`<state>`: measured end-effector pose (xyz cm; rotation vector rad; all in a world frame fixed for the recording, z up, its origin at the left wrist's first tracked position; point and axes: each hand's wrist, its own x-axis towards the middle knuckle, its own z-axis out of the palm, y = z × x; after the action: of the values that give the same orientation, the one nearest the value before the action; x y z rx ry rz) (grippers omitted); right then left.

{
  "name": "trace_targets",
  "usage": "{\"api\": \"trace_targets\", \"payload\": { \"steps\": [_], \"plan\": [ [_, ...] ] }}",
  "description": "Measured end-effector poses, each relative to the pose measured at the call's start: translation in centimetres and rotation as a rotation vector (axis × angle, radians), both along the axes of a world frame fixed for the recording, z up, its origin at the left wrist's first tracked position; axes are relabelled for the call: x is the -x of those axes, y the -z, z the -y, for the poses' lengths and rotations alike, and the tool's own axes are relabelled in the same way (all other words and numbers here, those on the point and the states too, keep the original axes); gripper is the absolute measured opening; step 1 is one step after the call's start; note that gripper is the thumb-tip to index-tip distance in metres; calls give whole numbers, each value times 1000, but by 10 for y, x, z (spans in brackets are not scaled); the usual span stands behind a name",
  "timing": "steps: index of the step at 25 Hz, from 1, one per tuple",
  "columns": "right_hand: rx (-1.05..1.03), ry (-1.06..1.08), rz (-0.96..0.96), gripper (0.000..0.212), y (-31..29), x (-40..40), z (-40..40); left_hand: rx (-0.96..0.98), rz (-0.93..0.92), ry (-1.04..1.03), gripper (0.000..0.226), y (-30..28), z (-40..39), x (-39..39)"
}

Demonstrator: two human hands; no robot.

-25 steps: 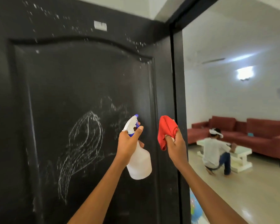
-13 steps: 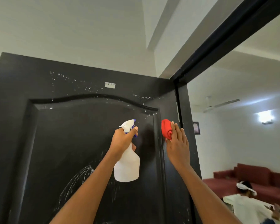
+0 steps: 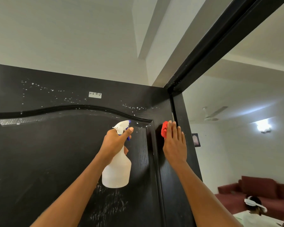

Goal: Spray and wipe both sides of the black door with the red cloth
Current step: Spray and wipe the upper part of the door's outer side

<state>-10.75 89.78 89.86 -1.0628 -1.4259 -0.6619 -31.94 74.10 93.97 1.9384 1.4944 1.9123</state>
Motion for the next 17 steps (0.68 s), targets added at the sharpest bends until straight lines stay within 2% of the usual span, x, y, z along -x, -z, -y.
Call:
{"api": "trace_targets", "payload": {
  "steps": [3,8,11,14,17],
  "plan": [
    [-26,9,92,75,-2,17,-15,-17,6,-16,44,-4,-11,-6],
    [-118,-80,62,67,7,23,-38,-54,17,-23,41,-15,-26,-27],
    [-137,-149,-17,75,-3,20,-46,-112,8,-11,44,-26,-27,-41],
    [-102,-208,-55,87,-11,21,-44,-151,14,-19,37,-29,-26,-48],
    [-106,-181,-48,81,-20,20,-40,-175,77,-44,37,-27,-26,-49]
  ]
}}
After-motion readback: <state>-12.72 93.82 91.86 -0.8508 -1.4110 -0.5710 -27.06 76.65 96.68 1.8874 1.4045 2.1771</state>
